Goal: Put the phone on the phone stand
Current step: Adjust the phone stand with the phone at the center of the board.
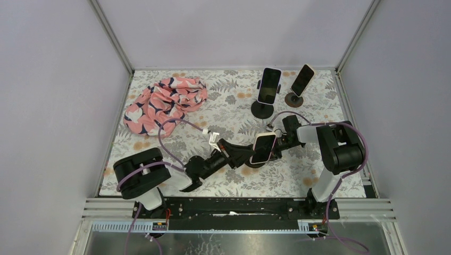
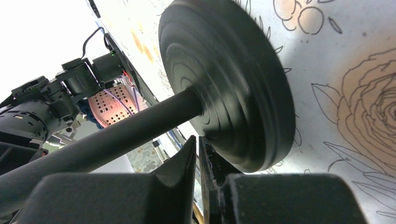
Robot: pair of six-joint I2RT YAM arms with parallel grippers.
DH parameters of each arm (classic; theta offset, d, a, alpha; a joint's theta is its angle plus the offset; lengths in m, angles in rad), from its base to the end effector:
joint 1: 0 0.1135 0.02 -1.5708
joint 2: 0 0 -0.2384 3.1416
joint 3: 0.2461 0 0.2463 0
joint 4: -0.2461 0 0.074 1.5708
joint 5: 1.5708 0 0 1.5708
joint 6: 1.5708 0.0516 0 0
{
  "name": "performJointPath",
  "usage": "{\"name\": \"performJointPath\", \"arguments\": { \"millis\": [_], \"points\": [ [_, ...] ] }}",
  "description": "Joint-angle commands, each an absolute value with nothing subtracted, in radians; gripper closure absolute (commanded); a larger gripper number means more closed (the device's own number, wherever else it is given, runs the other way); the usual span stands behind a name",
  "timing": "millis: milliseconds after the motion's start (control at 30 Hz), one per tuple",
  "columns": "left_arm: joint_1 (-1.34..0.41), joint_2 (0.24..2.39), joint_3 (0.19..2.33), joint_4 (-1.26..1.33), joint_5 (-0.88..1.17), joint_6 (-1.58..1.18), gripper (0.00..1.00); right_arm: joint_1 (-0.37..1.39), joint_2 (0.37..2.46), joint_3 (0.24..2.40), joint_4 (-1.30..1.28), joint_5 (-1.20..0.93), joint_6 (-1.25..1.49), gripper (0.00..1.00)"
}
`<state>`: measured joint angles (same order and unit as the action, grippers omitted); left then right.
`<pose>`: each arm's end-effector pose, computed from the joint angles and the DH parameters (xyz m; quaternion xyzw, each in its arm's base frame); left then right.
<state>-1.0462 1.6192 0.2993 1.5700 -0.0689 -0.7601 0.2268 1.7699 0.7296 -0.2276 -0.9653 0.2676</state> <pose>0.1386 -0.2324 0.1662 0.0605 0.6106 -0.6068 0.5053 0.2541 0.1022 0.0728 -0.0521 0.8769 0.4776 0.0173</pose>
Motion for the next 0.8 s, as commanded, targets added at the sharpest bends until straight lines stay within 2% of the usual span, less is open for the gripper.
{"name": "performJointPath", "arguments": {
  "millis": [0, 200, 367, 633, 767],
  "points": [
    [-0.984, 1.752, 0.245, 1.612, -0.326, -0.88, 1.0, 0.233, 1.795, 0.705, -0.255, -0.72, 0.217, 0.86],
    [-0.985, 1.744, 0.263, 1.61, -0.302, -0.841, 1.0, 0.225, 1.749, 0.713, -0.243, -0.767, 0.23, 0.84],
    [-0.985, 1.715, 0.293, 1.606, -0.254, -0.814, 1.0, 0.183, 1.69, 0.74, -0.207, -0.922, 0.253, 0.82],
    [-0.985, 1.687, 0.316, 1.602, -0.228, -0.847, 0.76, 0.146, 1.56, 0.72, -0.157, -1.002, 0.274, 0.77],
    [-0.985, 1.684, 0.325, 1.594, -0.207, -0.844, 0.74, 0.126, 1.534, 0.709, -0.144, -0.998, 0.282, 0.75]
  ]
}}
